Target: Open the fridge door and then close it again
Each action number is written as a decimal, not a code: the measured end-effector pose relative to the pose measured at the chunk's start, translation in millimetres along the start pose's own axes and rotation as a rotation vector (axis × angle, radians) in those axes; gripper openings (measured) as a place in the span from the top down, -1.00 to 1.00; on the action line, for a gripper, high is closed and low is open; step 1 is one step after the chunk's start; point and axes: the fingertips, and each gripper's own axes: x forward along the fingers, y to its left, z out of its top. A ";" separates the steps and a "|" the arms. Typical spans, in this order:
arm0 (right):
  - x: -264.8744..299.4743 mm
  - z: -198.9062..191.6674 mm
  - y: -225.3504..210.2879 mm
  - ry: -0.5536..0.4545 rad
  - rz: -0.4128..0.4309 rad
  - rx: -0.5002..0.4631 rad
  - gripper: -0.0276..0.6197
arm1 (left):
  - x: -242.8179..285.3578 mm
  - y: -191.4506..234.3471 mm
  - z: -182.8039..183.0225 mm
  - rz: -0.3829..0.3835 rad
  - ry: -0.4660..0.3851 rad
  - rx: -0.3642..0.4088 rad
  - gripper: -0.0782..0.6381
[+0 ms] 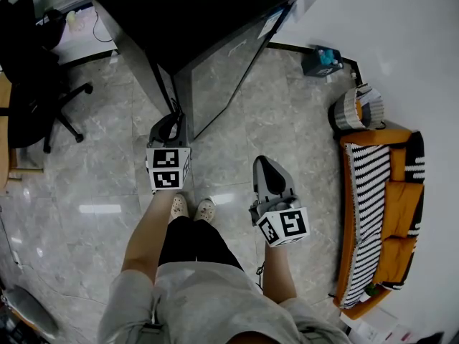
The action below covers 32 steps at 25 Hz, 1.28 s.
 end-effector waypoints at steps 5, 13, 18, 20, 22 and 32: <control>7.4 0.2 3.6 0.001 0.003 0.000 0.84 | 3.8 9.3 2.0 0.004 -0.004 0.006 0.70; 17.4 0.7 8.9 0.006 0.006 -0.002 0.84 | 8.7 18.8 4.4 -0.001 -0.006 0.014 0.70; 19.8 2.4 12.4 0.004 0.007 -0.005 0.84 | 8.0 18.6 3.2 -0.015 -0.006 0.018 0.69; 20.3 3.2 13.6 0.003 0.007 -0.006 0.84 | 7.8 18.1 3.3 -0.023 -0.004 0.020 0.69; 20.6 5.0 15.4 0.000 0.009 -0.007 0.84 | 5.6 17.7 3.0 -0.030 -0.001 0.021 0.69; 22.5 21.5 37.2 -0.026 0.043 -0.035 0.84 | -42.1 13.7 12.7 -0.072 -0.059 0.101 0.74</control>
